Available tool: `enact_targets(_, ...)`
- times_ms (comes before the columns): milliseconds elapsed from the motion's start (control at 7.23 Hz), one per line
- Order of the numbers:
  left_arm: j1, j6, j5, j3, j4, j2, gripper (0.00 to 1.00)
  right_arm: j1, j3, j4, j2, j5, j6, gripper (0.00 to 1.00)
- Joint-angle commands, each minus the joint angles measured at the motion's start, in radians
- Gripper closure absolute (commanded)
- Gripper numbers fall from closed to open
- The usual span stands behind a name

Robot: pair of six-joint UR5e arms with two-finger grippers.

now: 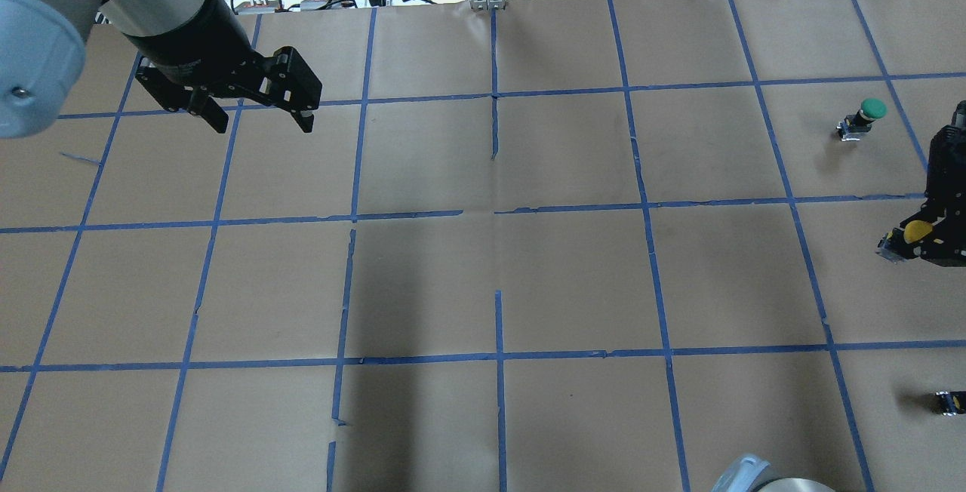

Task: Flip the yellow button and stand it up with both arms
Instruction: 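Lower the button upright onto the table with the right gripper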

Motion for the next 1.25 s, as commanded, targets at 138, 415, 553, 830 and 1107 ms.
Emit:
enact_targets(138, 0.001, 0.014, 0.001, -0.003, 0.007, 0.000, 0.01, -0.019, -0.074, -0.025, 0.158, 0.044, -0.142, 0.90)
enact_targets(415, 0.012, 0.024, -0.003, 0.000, 0.016, 0.000, 0.01, -0.045, -0.097, -0.020, 0.210, 0.029, -0.176, 0.90)
enact_targets(553, 0.022, 0.028, -0.004, -0.006, 0.016, 0.001, 0.01, -0.060, -0.115, -0.007, 0.207, 0.024, -0.186, 0.89)
enact_targets(830, 0.024, 0.031, 0.004, -0.017, 0.018, 0.008, 0.01, -0.062, -0.120, 0.009, 0.215, 0.010, -0.234, 0.88)
enact_targets(1107, 0.023, 0.034, 0.001, -0.019, 0.018, 0.008, 0.01, -0.062, -0.120, 0.053, 0.216, 0.013, -0.234, 0.87)
